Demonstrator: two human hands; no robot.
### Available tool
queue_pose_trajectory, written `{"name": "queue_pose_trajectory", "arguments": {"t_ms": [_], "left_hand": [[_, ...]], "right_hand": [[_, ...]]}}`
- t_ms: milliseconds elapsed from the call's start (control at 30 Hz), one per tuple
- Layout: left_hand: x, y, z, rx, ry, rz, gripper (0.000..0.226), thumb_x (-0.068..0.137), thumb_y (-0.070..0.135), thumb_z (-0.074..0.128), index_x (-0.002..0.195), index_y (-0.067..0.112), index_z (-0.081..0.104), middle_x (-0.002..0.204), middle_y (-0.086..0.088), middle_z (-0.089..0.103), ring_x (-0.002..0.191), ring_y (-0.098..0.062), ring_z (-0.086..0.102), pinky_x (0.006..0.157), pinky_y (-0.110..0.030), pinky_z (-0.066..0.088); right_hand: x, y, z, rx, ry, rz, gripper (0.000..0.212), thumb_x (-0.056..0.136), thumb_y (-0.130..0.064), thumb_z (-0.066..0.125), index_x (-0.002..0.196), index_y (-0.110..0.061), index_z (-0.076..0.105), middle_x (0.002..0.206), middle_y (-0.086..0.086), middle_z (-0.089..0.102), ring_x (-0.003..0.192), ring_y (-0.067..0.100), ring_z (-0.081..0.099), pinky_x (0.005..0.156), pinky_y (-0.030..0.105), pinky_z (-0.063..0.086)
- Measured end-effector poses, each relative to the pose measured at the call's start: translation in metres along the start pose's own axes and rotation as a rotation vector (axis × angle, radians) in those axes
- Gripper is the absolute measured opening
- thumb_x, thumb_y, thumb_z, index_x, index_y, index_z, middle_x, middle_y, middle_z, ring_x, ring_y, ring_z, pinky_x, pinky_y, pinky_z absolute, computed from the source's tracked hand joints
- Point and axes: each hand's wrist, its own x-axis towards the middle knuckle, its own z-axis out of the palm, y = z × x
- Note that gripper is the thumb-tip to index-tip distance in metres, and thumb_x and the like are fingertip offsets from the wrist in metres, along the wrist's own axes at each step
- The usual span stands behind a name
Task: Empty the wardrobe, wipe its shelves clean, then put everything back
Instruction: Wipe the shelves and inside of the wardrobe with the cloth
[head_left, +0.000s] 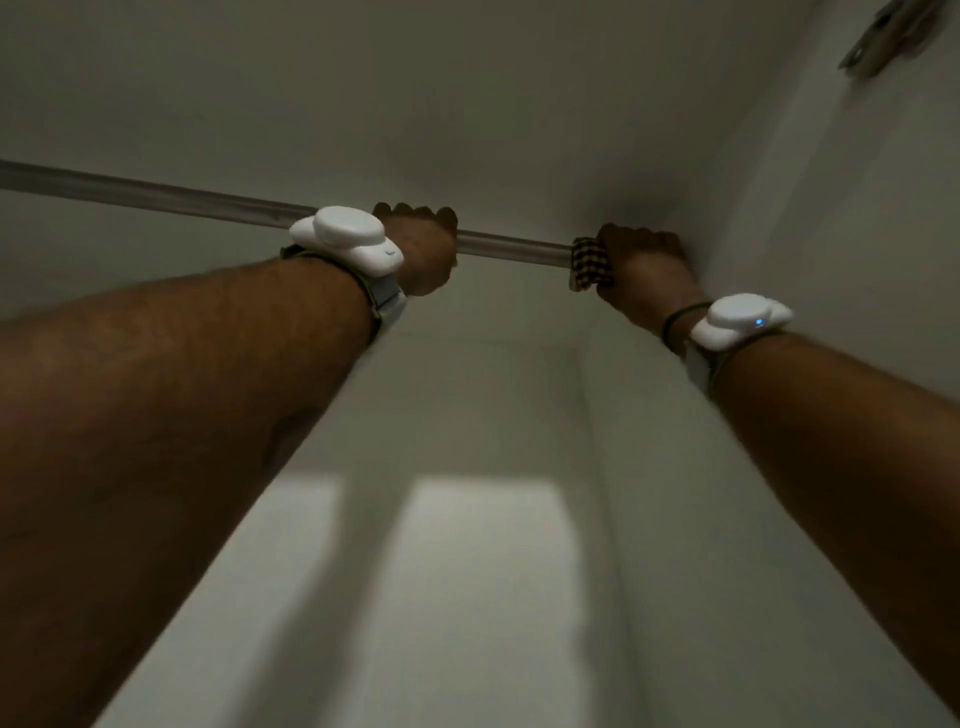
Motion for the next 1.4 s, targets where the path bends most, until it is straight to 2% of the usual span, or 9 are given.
{"name": "queue_pose_trajectory", "arguments": {"t_ms": [233, 433, 633, 733, 833, 967, 1100, 1167, 1400], "left_hand": [[0.005, 0.0, 0.01, 0.038, 0.063, -0.003, 0.026, 0.099, 0.025, 0.052, 0.118, 0.007, 0.049, 0.107, -0.018, 0.061, 0.097, -0.036, 0.06, 0.091, -0.044, 0.04], [0.003, -0.001, 0.015, 0.033, 0.117, 0.002, 0.024, 0.098, 0.025, 0.053, 0.114, 0.008, 0.049, 0.103, -0.017, 0.06, 0.094, -0.038, 0.06, 0.088, -0.044, 0.04], [-0.008, -0.01, 0.002, -0.02, 0.017, 0.06, 0.043, 0.098, 0.035, 0.056, 0.133, 0.012, 0.044, 0.127, -0.016, 0.053, 0.114, -0.038, 0.054, 0.099, -0.046, 0.037], [-0.022, -0.018, 0.001, -0.013, -0.048, 0.064, 0.076, 0.095, 0.047, 0.059, 0.156, 0.019, 0.024, 0.155, -0.013, 0.031, 0.144, -0.038, 0.027, 0.119, -0.048, 0.017], [-0.054, -0.044, 0.004, 0.029, 0.018, 0.049, 0.088, 0.091, 0.036, 0.058, 0.161, 0.016, 0.008, 0.166, -0.013, 0.014, 0.153, -0.038, 0.006, 0.124, -0.053, 0.004], [-0.105, -0.081, 0.005, 0.036, 0.121, 0.167, 0.08, 0.08, 0.017, 0.053, 0.155, 0.009, 0.03, 0.161, -0.014, 0.029, 0.15, -0.034, 0.022, 0.121, -0.048, 0.018], [-0.17, -0.171, -0.001, 0.154, -0.065, 0.276, 0.063, 0.077, 0.014, 0.056, 0.141, 0.011, 0.051, 0.15, -0.012, 0.045, 0.14, -0.031, 0.038, 0.115, -0.044, 0.029], [-0.192, -0.201, -0.003, 0.151, -0.161, 0.295, 0.048, 0.076, 0.013, 0.057, 0.123, 0.012, 0.062, 0.131, -0.01, 0.056, 0.124, -0.031, 0.05, 0.103, -0.042, 0.039], [-0.284, -0.369, -0.042, 0.457, -0.626, 0.135, 0.023, 0.083, 0.018, 0.055, 0.103, 0.012, 0.066, 0.112, -0.009, 0.057, 0.106, -0.032, 0.055, 0.079, -0.034, 0.038]], "right_hand": [[0.03, -0.002, -0.058, 0.174, -0.502, -0.018, 0.011, 0.087, -0.013, 0.069, 0.097, -0.009, 0.066, 0.072, 0.004, 0.065, 0.058, 0.019, 0.059, 0.042, 0.02, 0.047], [-0.015, -0.01, 0.036, -0.189, 0.293, 0.095, 0.032, 0.089, -0.008, 0.045, 0.121, -0.007, 0.049, 0.106, 0.018, 0.056, 0.097, 0.039, 0.056, 0.092, 0.052, 0.041], [-0.033, -0.033, 0.028, -0.177, 0.337, 0.228, 0.048, 0.09, -0.005, 0.042, 0.137, -0.002, 0.036, 0.119, 0.025, 0.046, 0.107, 0.041, 0.048, 0.093, 0.059, 0.041], [-0.062, -0.074, 0.039, 0.166, 0.297, 0.411, 0.062, 0.091, -0.008, 0.04, 0.151, -0.003, 0.023, 0.138, 0.024, 0.04, 0.121, 0.042, 0.043, 0.097, 0.058, 0.037], [-0.087, -0.139, 0.039, 0.701, 0.172, 0.441, 0.058, 0.089, -0.007, 0.048, 0.143, -0.011, 0.027, 0.136, 0.02, 0.047, 0.119, 0.044, 0.048, 0.096, 0.055, 0.044], [-0.097, -0.212, 0.039, 0.899, -0.005, 0.493, 0.032, 0.087, -0.021, 0.059, 0.117, -0.013, 0.05, 0.117, 0.023, 0.054, 0.101, 0.046, 0.06, 0.084, 0.051, 0.054], [-0.086, -0.313, 0.017, 1.263, -0.396, 0.447, 0.004, 0.093, -0.021, 0.061, 0.092, -0.02, 0.064, 0.08, 0.015, 0.07, 0.061, 0.033, 0.071, 0.051, 0.04, 0.059], [-0.088, -0.336, 0.005, 1.168, -0.519, 0.295, 0.009, 0.092, -0.01, 0.056, 0.088, -0.009, 0.064, 0.07, 0.015, 0.07, 0.054, 0.029, 0.068, 0.045, 0.03, 0.052], [-0.082, -0.519, -0.001, 1.355, -0.721, 0.11, 0.013, 0.092, -0.001, 0.049, 0.094, -0.001, 0.062, 0.082, 0.013, 0.07, 0.079, 0.028, 0.07, 0.062, 0.033, 0.057]]}}
